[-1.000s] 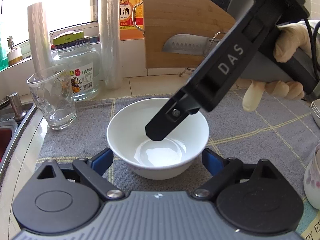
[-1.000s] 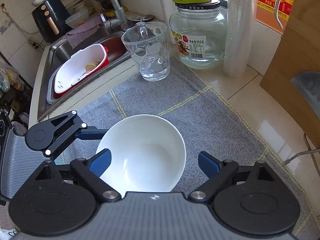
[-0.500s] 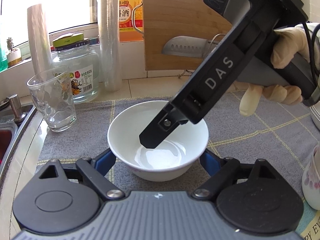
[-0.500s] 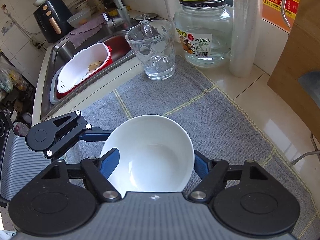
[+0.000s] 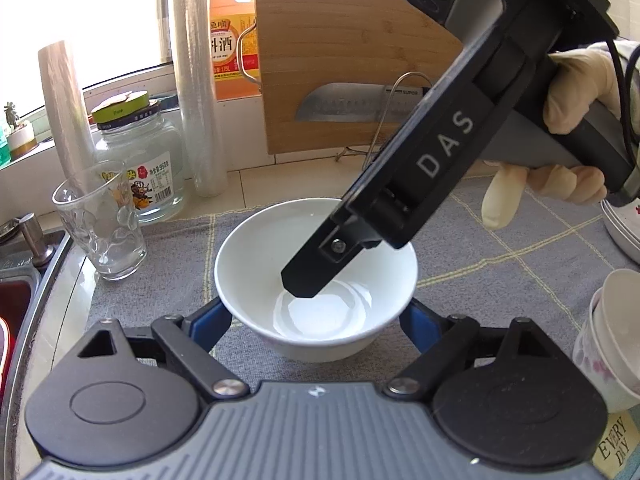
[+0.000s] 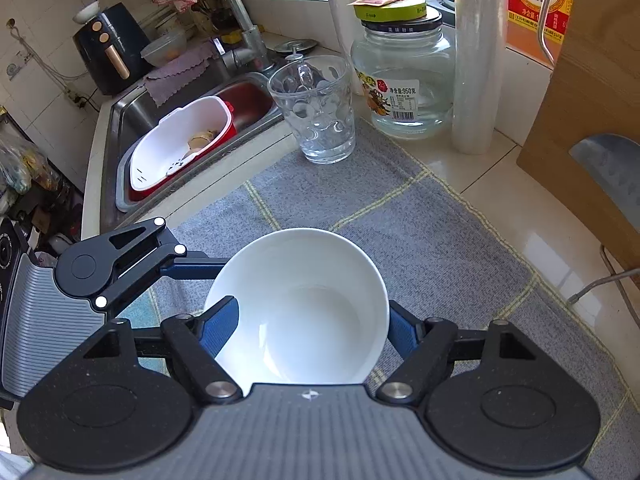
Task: Organize plates and bowls
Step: 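Lift the white bowl with the right tool toward the nested bowls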
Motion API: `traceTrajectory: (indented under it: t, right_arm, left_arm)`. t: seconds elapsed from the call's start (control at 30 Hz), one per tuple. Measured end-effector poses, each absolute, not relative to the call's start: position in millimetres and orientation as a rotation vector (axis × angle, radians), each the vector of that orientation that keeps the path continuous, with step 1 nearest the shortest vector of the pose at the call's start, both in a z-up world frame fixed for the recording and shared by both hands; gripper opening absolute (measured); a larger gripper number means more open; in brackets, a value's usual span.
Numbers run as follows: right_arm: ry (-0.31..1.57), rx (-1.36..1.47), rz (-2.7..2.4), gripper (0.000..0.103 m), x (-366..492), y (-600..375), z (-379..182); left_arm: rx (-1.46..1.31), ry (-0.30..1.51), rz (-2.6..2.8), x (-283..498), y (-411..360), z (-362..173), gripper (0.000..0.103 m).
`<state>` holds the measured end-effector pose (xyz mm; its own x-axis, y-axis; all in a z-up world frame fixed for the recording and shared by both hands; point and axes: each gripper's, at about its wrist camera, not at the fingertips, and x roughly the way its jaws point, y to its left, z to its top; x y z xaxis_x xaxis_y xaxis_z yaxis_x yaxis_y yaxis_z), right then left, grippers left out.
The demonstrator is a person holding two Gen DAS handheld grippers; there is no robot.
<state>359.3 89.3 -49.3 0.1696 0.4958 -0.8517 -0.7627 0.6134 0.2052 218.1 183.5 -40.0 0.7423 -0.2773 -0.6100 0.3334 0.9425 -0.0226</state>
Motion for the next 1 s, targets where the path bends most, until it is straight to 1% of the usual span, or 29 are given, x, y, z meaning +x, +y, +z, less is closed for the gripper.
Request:
traceTrajectory:
  t: [0.27, 0.57, 1.0]
  right_arm:
    - [1.049, -0.283, 0.904, 0.083, 335, 69, -30]
    - [1.022, -0.285, 0.897, 0.083, 300, 39, -15]
    - [0.995, -0.269, 0.928, 0.083, 254, -14, 2]
  left_arm:
    - [0.087, 0.649, -0.375, 202, 170, -23, 0.090]
    - [0.109, 0.647, -0.394, 175, 139, -6, 0.090]
    - [0.129, 0.645, -0.379, 127, 93, 4, 0.090]
